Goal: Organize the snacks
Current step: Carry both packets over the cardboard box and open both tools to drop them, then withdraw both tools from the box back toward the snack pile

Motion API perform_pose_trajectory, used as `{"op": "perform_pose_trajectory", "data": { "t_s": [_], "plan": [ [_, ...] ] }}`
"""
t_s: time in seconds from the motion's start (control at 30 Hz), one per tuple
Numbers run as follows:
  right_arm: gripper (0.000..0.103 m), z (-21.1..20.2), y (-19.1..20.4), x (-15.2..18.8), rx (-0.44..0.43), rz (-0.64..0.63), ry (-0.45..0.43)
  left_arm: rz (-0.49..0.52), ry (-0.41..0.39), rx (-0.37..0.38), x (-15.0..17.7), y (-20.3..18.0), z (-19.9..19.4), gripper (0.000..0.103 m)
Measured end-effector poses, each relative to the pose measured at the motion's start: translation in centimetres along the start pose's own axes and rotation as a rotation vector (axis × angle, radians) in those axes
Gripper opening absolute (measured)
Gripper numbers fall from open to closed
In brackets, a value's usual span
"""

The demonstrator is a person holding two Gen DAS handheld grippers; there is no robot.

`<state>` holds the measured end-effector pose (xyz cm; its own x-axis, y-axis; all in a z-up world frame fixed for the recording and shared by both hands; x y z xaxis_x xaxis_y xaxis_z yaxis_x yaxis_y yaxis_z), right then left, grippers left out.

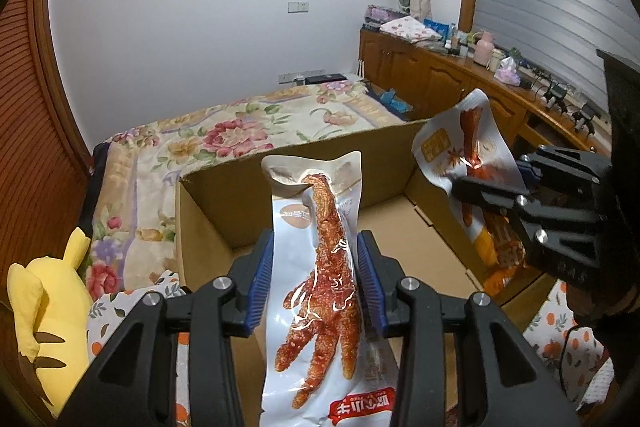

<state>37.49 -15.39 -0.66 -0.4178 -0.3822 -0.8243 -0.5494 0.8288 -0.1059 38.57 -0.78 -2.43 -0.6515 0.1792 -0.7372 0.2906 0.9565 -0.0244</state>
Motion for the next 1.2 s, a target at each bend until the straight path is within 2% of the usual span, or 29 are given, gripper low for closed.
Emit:
{"op": "perform_pose_trajectory", "data": {
  "t_s": [0.3, 0.8, 0.87, 1.03, 1.2],
  "plan": [
    [0.02, 0.7, 2.0, 1.9, -0.018, -0.017, 0.05, -0.01, 0.023, -0.013, 0.6, 0.4, 0.8, 0.049],
    [0.021, 1.8, 1.0, 4.2, -0.07, 0.062, 0.14, -0.042, 0.063, -0.017, 1.6, 0.8, 1.7, 0.055],
    [0.023, 1.6, 0.8, 4.2, -0.069, 0.07, 0.134, -0.048, 0.065, -0.011, 1.7, 0.9, 1.6, 0.058],
    [0.037, 0.7, 0.5, 3.7, -0.057, 0.083, 0.119, -0.045, 0.028, -0.005, 1.4, 0.6, 0.5, 0.064],
    [0.043, -0.3, 0.4, 3.2, -0.04, 0.082, 0.103, -0.037, -0.007, -0.008, 1.2, 0.2, -0.9, 0.07]
  ]
}}
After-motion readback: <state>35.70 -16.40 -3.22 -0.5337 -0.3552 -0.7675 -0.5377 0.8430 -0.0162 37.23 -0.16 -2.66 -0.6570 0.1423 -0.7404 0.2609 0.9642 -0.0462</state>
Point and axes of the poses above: each gripper's, at about its wrist camera, not at the fingertips, and z roughly the way its jaws point, y to its left, x to its underside, the point moved 7 cm from there along z, roughly the way its jaws point, and after that the axes turned 1 degree about y, right-handed, at the moved point
